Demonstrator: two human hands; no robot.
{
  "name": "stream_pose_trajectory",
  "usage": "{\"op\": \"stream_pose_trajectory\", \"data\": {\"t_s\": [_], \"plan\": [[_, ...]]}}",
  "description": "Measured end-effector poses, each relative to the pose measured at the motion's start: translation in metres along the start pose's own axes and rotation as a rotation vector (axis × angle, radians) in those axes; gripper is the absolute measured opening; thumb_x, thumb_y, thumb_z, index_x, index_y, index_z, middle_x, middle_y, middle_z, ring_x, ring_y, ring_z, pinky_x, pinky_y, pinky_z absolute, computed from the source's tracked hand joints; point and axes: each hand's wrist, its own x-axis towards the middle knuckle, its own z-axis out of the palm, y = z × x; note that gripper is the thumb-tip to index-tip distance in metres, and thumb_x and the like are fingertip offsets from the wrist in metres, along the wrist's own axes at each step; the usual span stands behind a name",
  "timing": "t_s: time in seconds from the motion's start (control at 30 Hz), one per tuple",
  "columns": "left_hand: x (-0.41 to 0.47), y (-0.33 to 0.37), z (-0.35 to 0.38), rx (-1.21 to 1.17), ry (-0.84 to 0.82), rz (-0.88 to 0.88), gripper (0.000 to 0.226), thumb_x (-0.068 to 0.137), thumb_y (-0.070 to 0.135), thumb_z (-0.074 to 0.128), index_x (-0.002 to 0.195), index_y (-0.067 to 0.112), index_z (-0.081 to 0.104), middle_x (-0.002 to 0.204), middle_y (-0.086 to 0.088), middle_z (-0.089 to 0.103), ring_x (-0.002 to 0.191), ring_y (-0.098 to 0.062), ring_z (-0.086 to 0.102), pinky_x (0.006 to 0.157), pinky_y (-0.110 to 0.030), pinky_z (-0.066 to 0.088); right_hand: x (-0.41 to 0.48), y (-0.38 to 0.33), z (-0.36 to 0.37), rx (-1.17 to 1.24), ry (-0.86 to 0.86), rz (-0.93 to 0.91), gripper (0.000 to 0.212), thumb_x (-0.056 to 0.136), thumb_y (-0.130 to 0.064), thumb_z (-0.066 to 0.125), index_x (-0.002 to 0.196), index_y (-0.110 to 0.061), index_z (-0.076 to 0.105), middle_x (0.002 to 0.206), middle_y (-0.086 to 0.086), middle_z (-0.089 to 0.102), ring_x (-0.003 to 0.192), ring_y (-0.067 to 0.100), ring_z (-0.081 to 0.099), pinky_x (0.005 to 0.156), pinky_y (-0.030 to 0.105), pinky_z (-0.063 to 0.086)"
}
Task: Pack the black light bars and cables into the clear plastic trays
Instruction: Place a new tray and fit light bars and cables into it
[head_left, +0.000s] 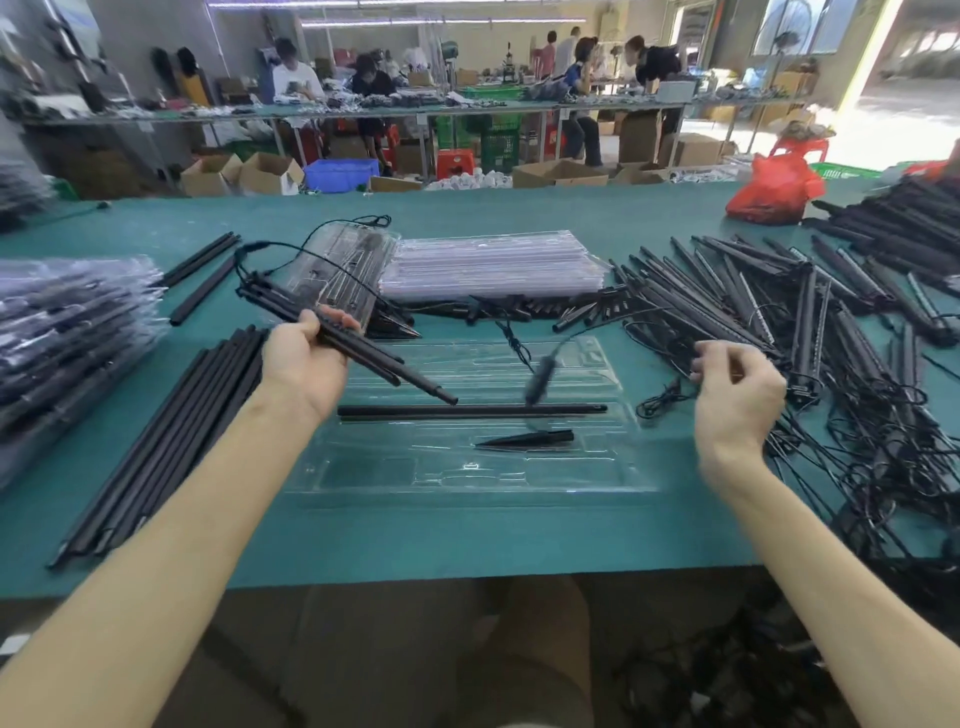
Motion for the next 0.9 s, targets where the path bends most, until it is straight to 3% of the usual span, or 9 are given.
{"op": "stream_pose_trajectory", "data": {"t_s": [0.2, 0.3, 0.37, 0.43, 0.53, 0.6, 0.7, 0.8, 0.9], "plan": [[0.003, -0.011, -0.01, 0.068, 0.019, 0.011, 0.024, 0.105, -0.004, 0.03, 0.094, -0.001, 0.051, 0.092, -0.015, 0.056, 0.081, -0.024, 0.058, 0.083, -0.033, 0.054, 0.026, 0.001, -0.012, 0.378, 0.188, 0.465, 0.023, 0.1, -0.004, 0.045, 0.088, -0.014, 0.061, 0.089, 0.006, 0.06, 0.058, 0.008, 0.056, 0.058, 0.019, 0.052], [0.0, -0.019, -0.009, 0.073, 0.019, 0.004, 0.02, 0.104, -0.006, 0.029, 0.098, 0.001, 0.047, 0.105, -0.017, 0.054, 0.096, -0.027, 0.06, 0.089, -0.036, 0.054, 0.025, -0.003, -0.016, 0.285, 0.034, 0.442, 0.022, 0.099, -0.004, 0.05, 0.121, -0.006, 0.056, 0.107, 0.007, 0.057, 0.073, 0.009, 0.061, 0.076, 0.022, 0.056], [-0.005, -0.026, -0.009, 0.097, 0.016, -0.002, 0.019, 0.103, -0.008, 0.029, 0.102, 0.001, 0.045, 0.108, -0.018, 0.055, 0.097, -0.027, 0.064, 0.087, -0.036, 0.055, 0.021, -0.007, -0.018, 0.042, -0.071, 0.347, 0.046, 0.097, -0.004, 0.052, 0.142, -0.006, 0.041, 0.125, 0.004, 0.045, 0.087, 0.01, 0.055, 0.082, 0.017, 0.051], [-0.007, -0.031, -0.009, 0.116, 0.016, -0.009, 0.019, 0.103, -0.01, 0.027, 0.11, -0.001, 0.042, 0.113, -0.019, 0.055, 0.099, -0.027, 0.066, 0.083, -0.034, 0.056, 0.007, -0.023, -0.02, -0.112, -0.024, 0.13, 0.053, 0.092, 0.005, 0.046, 0.144, -0.003, 0.038, 0.132, 0.006, 0.033, 0.102, 0.015, 0.049, 0.095, 0.021, 0.049], [-0.008, -0.039, -0.009, 0.113, 0.021, -0.021, 0.02, 0.103, -0.011, 0.028, 0.11, -0.001, 0.043, 0.118, -0.019, 0.052, 0.1, -0.027, 0.066, 0.084, -0.035, 0.056, -0.028, -0.043, -0.025, -0.122, 0.082, -0.512, 0.047, 0.084, 0.017, 0.043, 0.129, 0.005, 0.049, 0.125, 0.004, 0.038, 0.115, 0.027, 0.046, 0.096, 0.041, 0.047], [-0.009, -0.045, -0.009, 0.104, 0.035, -0.027, 0.02, 0.102, -0.012, 0.028, 0.105, 0.0, 0.044, 0.113, -0.019, 0.052, 0.096, -0.027, 0.066, 0.088, -0.037, 0.055, -0.061, -0.049, -0.024, -0.112, -0.161, -0.872, 0.026, 0.092, 0.013, 0.049, 0.116, 0.006, 0.057, 0.113, 0.001, 0.049, 0.102, 0.02, 0.049, 0.083, 0.04, 0.049], [-0.013, -0.056, -0.007, 0.112, 0.054, -0.044, 0.021, 0.101, -0.014, 0.027, 0.101, 0.0, 0.044, 0.1, -0.02, 0.053, 0.089, -0.026, 0.066, 0.094, -0.04, 0.053, -0.115, -0.052, -0.019, -0.108, -0.62, -1.013, 0.015, 0.099, 0.0, 0.053, 0.108, 0.003, 0.065, 0.1, 0.008, 0.061, 0.083, 0.017, 0.058, 0.077, 0.03, 0.053], [-0.016, -0.066, -0.005, 0.126, 0.06, -0.027, 0.023, 0.099, -0.017, 0.027, 0.1, 0.003, 0.04, 0.095, -0.02, 0.053, 0.086, -0.027, 0.066, 0.096, -0.045, 0.053, -0.138, -0.049, -0.005, -0.232, -0.782, -0.945, 0.018, 0.102, -0.008, 0.052, 0.112, -0.002, 0.065, 0.106, 0.006, 0.061, 0.09, 0.018, 0.059, 0.08, 0.025, 0.05], [-0.019, -0.073, -0.007, 0.137, 0.095, 0.002, 0.027, 0.098, -0.019, 0.03, 0.109, 0.005, 0.037, 0.098, -0.017, 0.05, 0.095, -0.032, 0.069, 0.1, -0.054, 0.05, -0.138, -0.053, 0.008, -0.368, -0.901, -0.652, 0.026, 0.105, -0.021, 0.049, 0.125, -0.012, 0.063, 0.119, -0.001, 0.062, 0.108, 0.016, 0.06, 0.09, 0.029, 0.049]]}}
